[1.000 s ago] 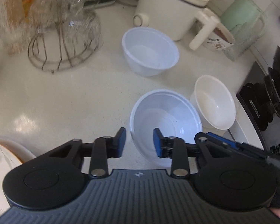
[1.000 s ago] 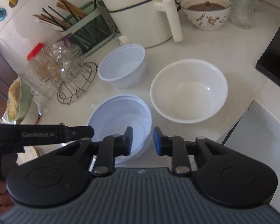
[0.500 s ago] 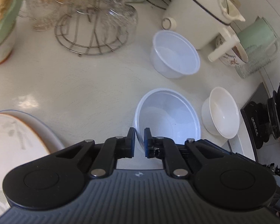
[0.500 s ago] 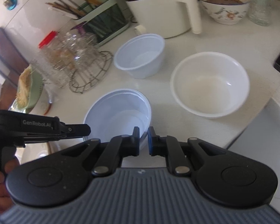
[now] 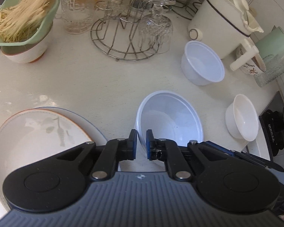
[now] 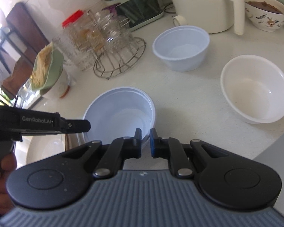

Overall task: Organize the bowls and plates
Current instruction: 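Lift the white plastic bowl and carry it toward the plate stack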

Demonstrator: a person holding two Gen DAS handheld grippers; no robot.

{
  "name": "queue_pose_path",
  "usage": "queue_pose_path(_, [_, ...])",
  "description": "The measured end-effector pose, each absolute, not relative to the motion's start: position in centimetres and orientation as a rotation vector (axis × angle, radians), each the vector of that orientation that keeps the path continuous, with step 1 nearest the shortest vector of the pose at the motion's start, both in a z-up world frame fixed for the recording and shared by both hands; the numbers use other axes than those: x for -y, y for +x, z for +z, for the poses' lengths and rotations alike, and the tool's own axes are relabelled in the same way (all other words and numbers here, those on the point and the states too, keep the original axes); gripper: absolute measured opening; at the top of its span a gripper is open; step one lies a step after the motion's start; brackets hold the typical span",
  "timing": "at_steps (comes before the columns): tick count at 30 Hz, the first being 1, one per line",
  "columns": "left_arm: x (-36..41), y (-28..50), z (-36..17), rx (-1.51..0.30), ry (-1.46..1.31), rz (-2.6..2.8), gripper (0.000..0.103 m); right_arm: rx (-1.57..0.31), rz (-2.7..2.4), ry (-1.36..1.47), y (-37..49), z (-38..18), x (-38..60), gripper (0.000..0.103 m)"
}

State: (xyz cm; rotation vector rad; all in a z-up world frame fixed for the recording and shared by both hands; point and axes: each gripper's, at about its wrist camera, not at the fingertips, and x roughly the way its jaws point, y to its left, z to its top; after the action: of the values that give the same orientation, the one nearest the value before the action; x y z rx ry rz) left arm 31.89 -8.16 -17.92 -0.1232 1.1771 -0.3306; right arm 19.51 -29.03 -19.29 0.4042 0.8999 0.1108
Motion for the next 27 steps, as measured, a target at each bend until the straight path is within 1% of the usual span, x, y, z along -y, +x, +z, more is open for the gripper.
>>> queue_pose_path(9, [7.3, 31.9, -18.0, -1.177, -0.126, -0.331, 0.012, -0.905, 0.121, 0.365, 19.6, -19.0, 28.1, 0.012])
queue_pose_path(12, [6.9, 32.2, -17.7, -1.181, -0.142, -0.317, 0.013, -0.890, 0.112, 0.361, 19.4, -18.6, 28.1, 0.013])
queue_pose_path(13, [6.8, 32.2, -17.4, -1.173, -0.139, -0.319, 0.013, -0.883, 0.112, 0.360, 19.3, -18.4, 28.1, 0.013])
queue_pose_path(14, [6.8, 32.2, -17.2, -1.165, -0.128, -0.321, 0.016, -0.873, 0.109, 0.358, 19.3, -18.2, 28.1, 0.013])
queue_pose_path(16, [6.6, 32.0, -16.7, -1.147, -0.114, -0.325, 0.019, -0.851, 0.110, 0.356, 19.2, -17.7, 28.0, 0.014])
queue_pose_path(27, [5.6, 30.1, -12.1, -1.023, -0.108, -0.328, 0.020, -0.700, 0.096, 0.272, 18.0, -12.7, 27.7, 0.014])
